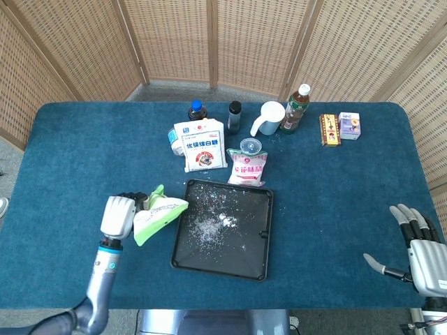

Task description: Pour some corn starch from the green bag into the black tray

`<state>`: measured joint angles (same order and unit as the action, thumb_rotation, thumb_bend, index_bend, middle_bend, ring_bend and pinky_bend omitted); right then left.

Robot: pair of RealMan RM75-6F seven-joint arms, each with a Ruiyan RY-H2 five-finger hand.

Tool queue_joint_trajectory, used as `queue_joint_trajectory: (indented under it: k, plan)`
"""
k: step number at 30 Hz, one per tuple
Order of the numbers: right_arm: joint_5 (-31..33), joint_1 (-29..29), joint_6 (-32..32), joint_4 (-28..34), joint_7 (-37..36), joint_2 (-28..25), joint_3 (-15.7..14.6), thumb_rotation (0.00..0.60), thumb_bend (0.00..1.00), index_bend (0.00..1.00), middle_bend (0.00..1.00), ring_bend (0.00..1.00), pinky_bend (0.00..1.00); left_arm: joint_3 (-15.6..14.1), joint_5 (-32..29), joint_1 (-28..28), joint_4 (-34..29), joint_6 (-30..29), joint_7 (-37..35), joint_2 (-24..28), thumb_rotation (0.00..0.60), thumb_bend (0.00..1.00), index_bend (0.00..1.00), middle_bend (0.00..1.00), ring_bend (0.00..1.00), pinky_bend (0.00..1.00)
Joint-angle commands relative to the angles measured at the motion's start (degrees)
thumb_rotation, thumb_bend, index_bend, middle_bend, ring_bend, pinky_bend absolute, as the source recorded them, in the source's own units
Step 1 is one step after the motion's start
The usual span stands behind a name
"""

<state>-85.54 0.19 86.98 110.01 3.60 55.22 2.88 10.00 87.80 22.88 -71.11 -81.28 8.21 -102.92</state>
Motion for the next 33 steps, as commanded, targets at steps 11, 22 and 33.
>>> queue_joint_trajectory:
  k: [11,22,33]
  plan:
    - [0.0,0.0,-0.1,0.3,1.0,0.3,-0.1,0.273,0.0,0.04,0.06,0.04,0.05,-2.0,3.8,9.5,-22.2,18.6,19.6,27.2,0.6,0.34,0.74,0.71,0.69,0.66]
    - [0.2,0.1,-0.2,0.2,0.8,0.3,-0.1,0.271,0.0,0.04,0.06,0.04,0.05,-0.4,-1.0,14.9,-26.1,26.3,42.2,29.8,0.6,0.37,0.76,0.71,0.69,0.66]
    - [0.3,0.2,-0.6,0.0,0.7,0.3,-0.1,0.271,0.0,0.04,0.06,0.04,0.05,0.5,0.1,20.8,-24.8,28.9,61.5,27.9,0.6,0.35,0.8,0.72,0.69,0.66]
